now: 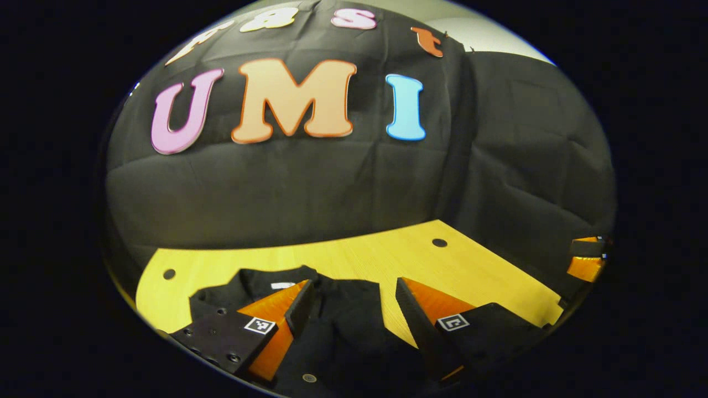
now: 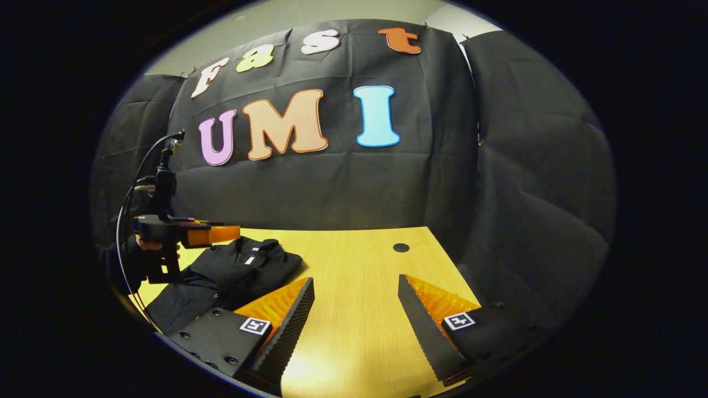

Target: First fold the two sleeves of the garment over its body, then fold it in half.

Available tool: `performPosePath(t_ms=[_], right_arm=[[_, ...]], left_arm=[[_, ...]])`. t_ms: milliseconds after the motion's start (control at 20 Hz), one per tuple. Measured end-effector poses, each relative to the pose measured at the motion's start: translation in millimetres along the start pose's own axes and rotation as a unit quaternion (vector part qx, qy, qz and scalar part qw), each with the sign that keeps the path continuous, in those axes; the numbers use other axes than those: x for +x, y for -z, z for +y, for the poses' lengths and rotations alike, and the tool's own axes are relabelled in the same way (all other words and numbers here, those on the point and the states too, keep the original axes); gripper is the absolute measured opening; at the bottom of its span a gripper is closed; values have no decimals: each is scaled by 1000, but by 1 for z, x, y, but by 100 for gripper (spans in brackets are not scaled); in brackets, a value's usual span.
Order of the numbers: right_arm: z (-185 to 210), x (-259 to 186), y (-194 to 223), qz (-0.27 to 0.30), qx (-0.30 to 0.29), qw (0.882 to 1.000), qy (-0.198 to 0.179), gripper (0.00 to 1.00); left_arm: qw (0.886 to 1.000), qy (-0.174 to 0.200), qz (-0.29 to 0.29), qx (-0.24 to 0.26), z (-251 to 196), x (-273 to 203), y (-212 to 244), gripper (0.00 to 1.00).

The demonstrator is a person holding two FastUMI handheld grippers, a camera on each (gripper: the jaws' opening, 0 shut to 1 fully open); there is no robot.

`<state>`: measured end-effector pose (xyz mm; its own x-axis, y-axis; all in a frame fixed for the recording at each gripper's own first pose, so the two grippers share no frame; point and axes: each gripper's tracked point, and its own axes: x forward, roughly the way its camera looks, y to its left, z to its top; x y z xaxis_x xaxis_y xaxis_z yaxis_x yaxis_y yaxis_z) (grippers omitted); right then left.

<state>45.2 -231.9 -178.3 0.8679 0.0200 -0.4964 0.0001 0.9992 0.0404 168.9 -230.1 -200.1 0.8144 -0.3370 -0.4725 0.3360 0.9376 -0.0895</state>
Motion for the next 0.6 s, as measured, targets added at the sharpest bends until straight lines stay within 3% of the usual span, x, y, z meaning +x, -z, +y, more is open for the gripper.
performPosePath(t_ms=[350, 550, 600], right_arm=[[56, 4, -12, -8, -14, 998, -57, 98], [95, -6, -7, -6, -29, 997, -67, 98], [107, -11, -5, -5, -31, 997, -74, 93]], left_arm=[[996, -72, -28, -42, 71, -85, -3, 90], [993, -109, -25, -39, 115, -150, 16, 93], [992, -119, -26, -40, 125, -165, 21, 93]])
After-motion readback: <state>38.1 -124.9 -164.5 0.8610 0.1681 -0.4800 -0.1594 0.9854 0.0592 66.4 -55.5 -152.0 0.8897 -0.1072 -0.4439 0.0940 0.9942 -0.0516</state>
